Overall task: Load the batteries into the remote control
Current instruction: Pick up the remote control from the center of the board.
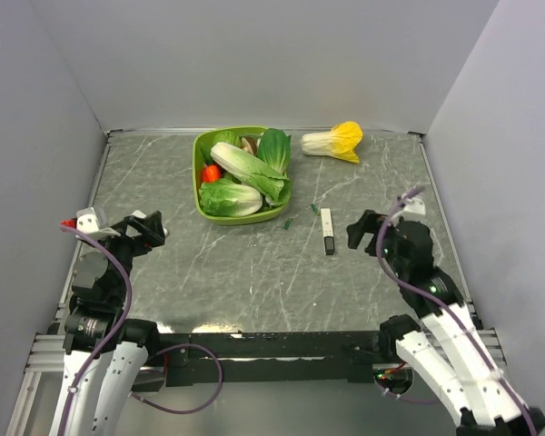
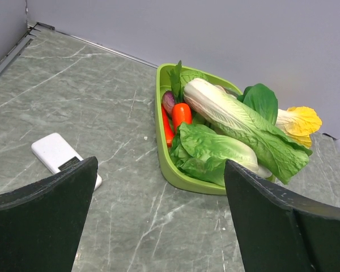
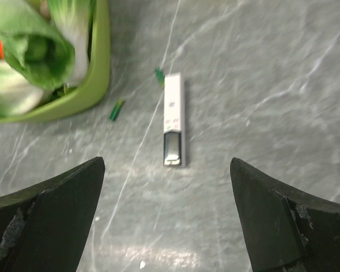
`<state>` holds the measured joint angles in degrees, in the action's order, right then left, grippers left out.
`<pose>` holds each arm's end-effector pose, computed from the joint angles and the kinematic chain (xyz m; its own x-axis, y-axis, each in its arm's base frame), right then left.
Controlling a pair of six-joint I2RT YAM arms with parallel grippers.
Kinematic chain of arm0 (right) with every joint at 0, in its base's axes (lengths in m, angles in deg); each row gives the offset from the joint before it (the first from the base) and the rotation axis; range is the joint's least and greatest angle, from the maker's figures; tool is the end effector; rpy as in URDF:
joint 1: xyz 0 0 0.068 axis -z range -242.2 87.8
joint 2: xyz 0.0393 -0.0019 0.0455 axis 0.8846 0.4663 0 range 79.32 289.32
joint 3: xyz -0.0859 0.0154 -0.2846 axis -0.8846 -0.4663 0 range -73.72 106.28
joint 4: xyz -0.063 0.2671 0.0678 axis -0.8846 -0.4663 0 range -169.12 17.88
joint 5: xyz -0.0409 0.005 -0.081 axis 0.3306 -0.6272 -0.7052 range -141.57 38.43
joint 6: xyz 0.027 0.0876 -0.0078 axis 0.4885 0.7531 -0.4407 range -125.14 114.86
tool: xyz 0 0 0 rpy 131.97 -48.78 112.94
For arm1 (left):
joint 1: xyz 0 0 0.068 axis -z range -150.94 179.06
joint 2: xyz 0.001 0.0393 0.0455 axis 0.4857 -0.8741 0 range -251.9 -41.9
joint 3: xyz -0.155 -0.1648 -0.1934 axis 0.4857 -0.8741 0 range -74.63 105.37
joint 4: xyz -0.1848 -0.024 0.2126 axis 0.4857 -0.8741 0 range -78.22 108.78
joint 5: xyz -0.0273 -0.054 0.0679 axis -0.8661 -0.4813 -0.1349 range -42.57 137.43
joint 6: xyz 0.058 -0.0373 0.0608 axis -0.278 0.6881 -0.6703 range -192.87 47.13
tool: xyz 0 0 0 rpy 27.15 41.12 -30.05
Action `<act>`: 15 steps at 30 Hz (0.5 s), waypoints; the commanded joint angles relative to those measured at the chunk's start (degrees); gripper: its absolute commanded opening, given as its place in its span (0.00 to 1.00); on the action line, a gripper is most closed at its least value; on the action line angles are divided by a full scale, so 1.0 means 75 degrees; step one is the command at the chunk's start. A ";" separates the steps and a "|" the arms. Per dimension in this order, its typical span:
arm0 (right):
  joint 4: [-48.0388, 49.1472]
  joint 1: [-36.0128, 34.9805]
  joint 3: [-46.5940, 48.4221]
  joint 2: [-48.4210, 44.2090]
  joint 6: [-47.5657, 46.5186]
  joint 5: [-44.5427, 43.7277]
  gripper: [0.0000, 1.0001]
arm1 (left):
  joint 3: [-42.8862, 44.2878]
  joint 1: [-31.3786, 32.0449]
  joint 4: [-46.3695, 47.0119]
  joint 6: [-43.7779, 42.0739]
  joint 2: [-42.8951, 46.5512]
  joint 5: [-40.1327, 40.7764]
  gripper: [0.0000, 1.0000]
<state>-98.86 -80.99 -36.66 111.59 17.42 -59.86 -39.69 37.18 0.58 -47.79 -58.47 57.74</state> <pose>0.1753 0.0471 0.2920 -0.4006 0.2649 -0.8772 -0.0415 0.9511 0.3062 0.1334 -0.0042 0.3378 0.0189 -0.4240 -0.9055 -0.0334 0.9049 -0.4244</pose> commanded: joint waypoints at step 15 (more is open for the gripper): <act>0.1550 -0.0155 0.1081 0.5772 0.0378 0.1201 0.83 | 0.0017 0.0089 0.0235 -0.0180 0.0265 -0.0015 0.97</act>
<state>-91.60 -81.60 -33.42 149.47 20.53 -50.35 -39.69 37.59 0.52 -48.21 -57.16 57.76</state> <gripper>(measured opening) 0.847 0.969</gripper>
